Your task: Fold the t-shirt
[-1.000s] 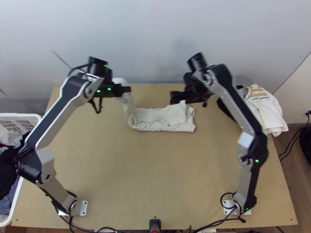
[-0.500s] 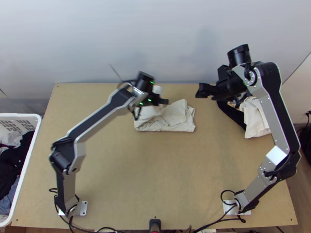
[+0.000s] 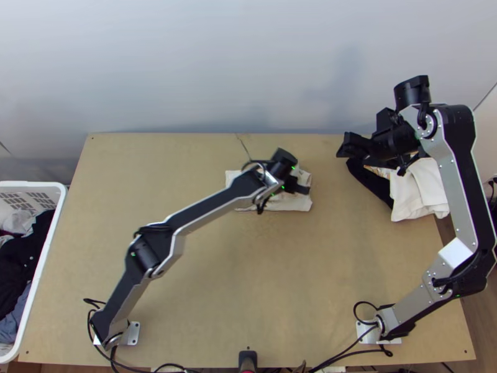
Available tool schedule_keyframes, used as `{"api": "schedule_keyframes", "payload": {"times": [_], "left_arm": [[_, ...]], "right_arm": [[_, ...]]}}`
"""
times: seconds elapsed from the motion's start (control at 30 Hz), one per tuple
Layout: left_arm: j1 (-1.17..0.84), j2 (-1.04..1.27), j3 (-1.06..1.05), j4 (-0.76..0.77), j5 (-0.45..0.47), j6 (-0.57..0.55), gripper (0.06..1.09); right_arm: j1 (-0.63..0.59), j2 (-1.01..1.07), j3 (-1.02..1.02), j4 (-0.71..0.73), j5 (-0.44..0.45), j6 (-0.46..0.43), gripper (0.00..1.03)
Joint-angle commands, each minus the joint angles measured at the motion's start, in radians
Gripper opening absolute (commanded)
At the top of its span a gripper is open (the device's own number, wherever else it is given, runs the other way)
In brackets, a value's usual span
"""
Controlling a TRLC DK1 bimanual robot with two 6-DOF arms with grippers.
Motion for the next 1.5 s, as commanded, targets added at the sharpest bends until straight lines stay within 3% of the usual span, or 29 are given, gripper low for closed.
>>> {"api": "schedule_keyframes", "payload": {"times": [0.0,0.2,0.4,0.6,0.8,0.9,0.97,1.03,1.13,1.3,1.47], "left_arm": [[-0.050,0.097,0.191,-0.157,0.014,-0.002,1.05],[-0.031,-0.119,0.182,-0.187,0.013,-0.016,1.05],[0.046,-0.334,0.151,-0.325,0.004,0.001,1.05],[0.205,-0.543,-0.010,-0.508,-0.041,0.002,1.05],[0.343,-0.744,-0.246,-0.503,-0.104,0.014,1.04],[0.420,-0.794,-0.317,-0.503,-0.107,0.027,1.04],[0.470,-0.822,-0.369,-0.503,-0.107,0.030,1.04],[0.523,-0.848,-0.427,-0.502,-0.107,0.034,1.04],[0.578,-0.877,-0.498,-0.500,-0.095,0.034,1.04],[0.627,-0.914,-0.582,-0.489,-0.095,0.019,1.04],[0.653,-0.949,-0.636,-0.489,-0.095,-0.007,1.04]], "right_arm": [[-0.027,-0.039,-0.052,-0.002,0.000,0.002,0.98],[-0.049,-0.045,-0.101,0.007,0.000,0.003,0.98],[-0.031,-0.034,-0.170,0.101,0.003,0.002,0.98],[0.146,-0.039,-0.258,0.316,0.075,-0.023,0.98],[0.301,0.040,-0.279,0.428,0.068,-0.018,0.98],[0.348,0.037,-0.304,0.520,0.082,-0.063,0.98],[0.401,0.038,-0.310,0.530,0.169,-0.138,0.98],[0.470,0.024,-0.371,0.582,0.306,-0.277,0.98],[0.545,-0.052,-0.560,0.762,0.387,-0.437,0.98],[0.646,-0.140,-0.867,1.018,0.451,-0.693,0.98],[0.681,-0.126,-1.014,1.129,0.450,-0.794,0.98]]}}
